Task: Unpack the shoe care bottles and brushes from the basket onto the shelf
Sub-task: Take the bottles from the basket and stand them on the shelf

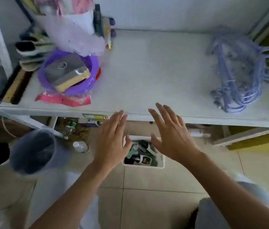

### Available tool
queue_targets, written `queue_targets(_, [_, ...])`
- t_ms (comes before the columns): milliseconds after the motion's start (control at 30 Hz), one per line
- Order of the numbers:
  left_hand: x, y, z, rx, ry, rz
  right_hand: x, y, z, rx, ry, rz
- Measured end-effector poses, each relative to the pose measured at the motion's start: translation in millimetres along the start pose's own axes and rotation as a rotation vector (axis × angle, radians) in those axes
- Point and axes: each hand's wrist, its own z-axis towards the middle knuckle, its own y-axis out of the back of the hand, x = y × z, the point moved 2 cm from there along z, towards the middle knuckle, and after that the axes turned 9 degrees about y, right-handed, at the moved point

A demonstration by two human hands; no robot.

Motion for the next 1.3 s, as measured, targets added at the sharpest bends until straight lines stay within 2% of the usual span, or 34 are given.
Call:
queue_targets(100, [5.6, -42.4, -5.0, -0.070, 0.005, 0.018, -14.4, -41.2, 5.8, -0.050, -0.003, -0.050])
queue_targets(233, [3.4, -84.2, -14.2, 0.134, 0.097, 0.143, -16.4, -79.8, -4.9, -0.162, -0.009, -0.123])
queue_targets(400, [19.4, -90.8, -61.9, 0.253, 0.084, 0.059, 8.9, -89.8, -38.6, -0.175, -0.013, -0.076])
queue_targets(500, [32.1, -87.2, -88.1, 0.267, 0.038, 0.084, 19.6, -88.8, -57.4, -0.137, 0.025, -0.132])
queue_targets(633, [37.4, -78.0, -110.9, 0.306, 0.111, 0.027, 32.4, -78.2, -80.1, -0.109, -0.014, -0.123])
queue_targets(767, [33.3, -91.7, -113.5, 0.270, 0.065, 0.029, 38.6, -93.0, -84.3, -0.063, -0.048, -0.119])
queue_targets(967, [56.8, -153.2, -104.8, 0.332, 0.173, -0.082, 16.6, -167.0, -56.5, 0.066, -0.111, -0.078])
queue_targets(1133, [53.8, -217.7, -62.8, 0.370, 0.153, -0.084, -7.5, -236.6, -12.5, 0.188, -0.099, -0.057])
queue_targets(1200, [55.8, -240.8, -46.3, 0.386, 0.154, -0.048, -19.3, -255.4, 0.3, 0.237, -0.099, -0.048])
queue_targets(1300, [62.0, -269.3, -27.4, 0.445, 0.133, 0.151, -35.7, -277.4, 11.2, 0.281, -0.107, -0.012])
